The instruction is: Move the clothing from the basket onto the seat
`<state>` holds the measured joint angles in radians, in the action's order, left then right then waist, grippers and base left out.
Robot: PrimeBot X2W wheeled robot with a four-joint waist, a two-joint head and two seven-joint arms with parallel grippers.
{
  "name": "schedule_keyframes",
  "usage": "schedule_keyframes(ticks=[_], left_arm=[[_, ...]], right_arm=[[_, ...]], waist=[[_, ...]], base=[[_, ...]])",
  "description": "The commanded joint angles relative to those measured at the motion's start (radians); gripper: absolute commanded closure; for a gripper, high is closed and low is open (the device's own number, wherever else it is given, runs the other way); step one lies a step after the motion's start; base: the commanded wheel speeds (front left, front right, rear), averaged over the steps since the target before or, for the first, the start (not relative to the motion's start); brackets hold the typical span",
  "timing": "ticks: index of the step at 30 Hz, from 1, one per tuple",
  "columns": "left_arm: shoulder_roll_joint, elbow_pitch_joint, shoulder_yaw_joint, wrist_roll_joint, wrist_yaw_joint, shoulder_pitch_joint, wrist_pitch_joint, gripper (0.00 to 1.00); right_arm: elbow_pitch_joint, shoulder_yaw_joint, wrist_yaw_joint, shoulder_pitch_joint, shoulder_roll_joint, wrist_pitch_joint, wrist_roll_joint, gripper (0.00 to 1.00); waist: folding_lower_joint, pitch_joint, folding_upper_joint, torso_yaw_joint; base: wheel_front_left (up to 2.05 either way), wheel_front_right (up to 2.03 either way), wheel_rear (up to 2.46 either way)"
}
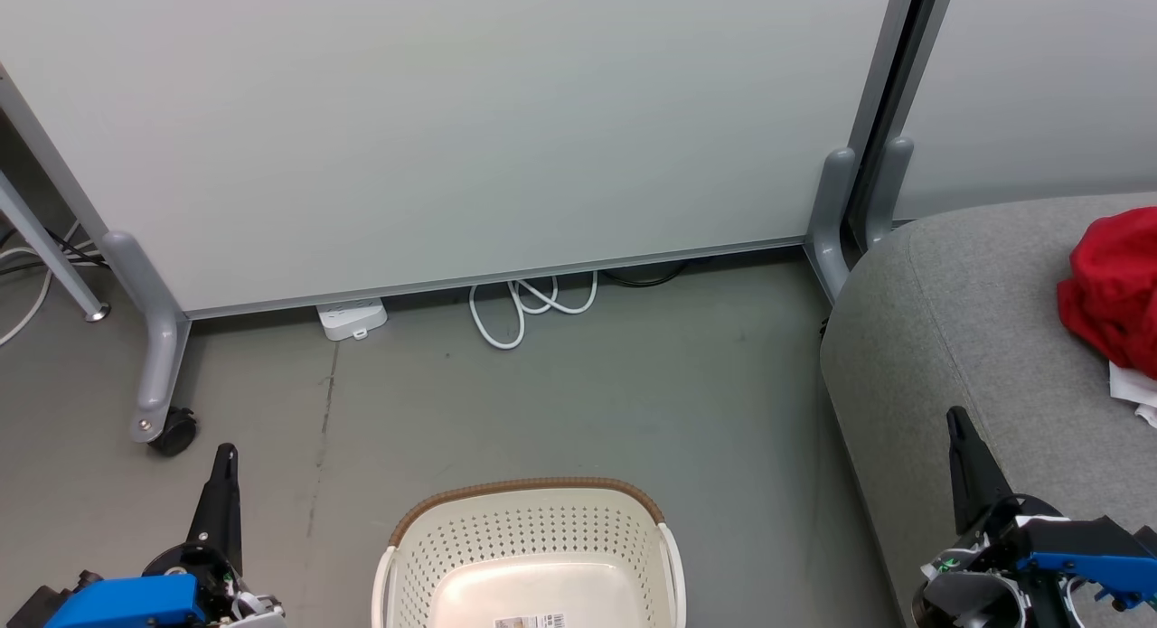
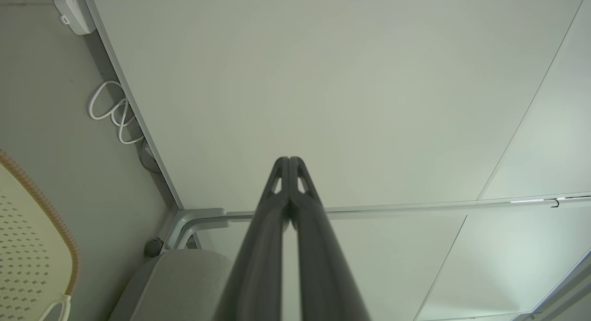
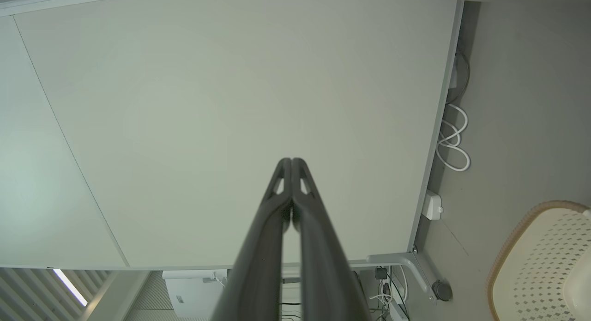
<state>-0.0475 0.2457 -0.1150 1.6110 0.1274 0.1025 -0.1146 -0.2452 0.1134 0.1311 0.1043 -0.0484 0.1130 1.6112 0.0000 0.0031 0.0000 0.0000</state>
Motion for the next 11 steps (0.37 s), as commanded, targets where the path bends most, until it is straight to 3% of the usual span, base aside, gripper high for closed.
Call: schedule_keyframes(ticks=[1, 11], left_arm=[[-0.005, -0.003, -0.003, 0.002, 0.006, 0.012, -0.004, 1.0], [-0.005, -0.003, -0.003, 0.002, 0.006, 0.012, -0.004, 1.0]], right_arm=[[-0.002, 0.001, -0.001, 0.01, -0.003, 0.002, 0.003, 1.0], [-0.002, 0.001, -0.001, 0.01, -0.003, 0.002, 0.003, 1.0]], waist=[[0.0, 0.0, 0.0, 0.0], [0.0, 0.0, 0.0, 0.0]], base=[[0.0, 0.0, 0.0], [0.0, 0.0, 0.0]])
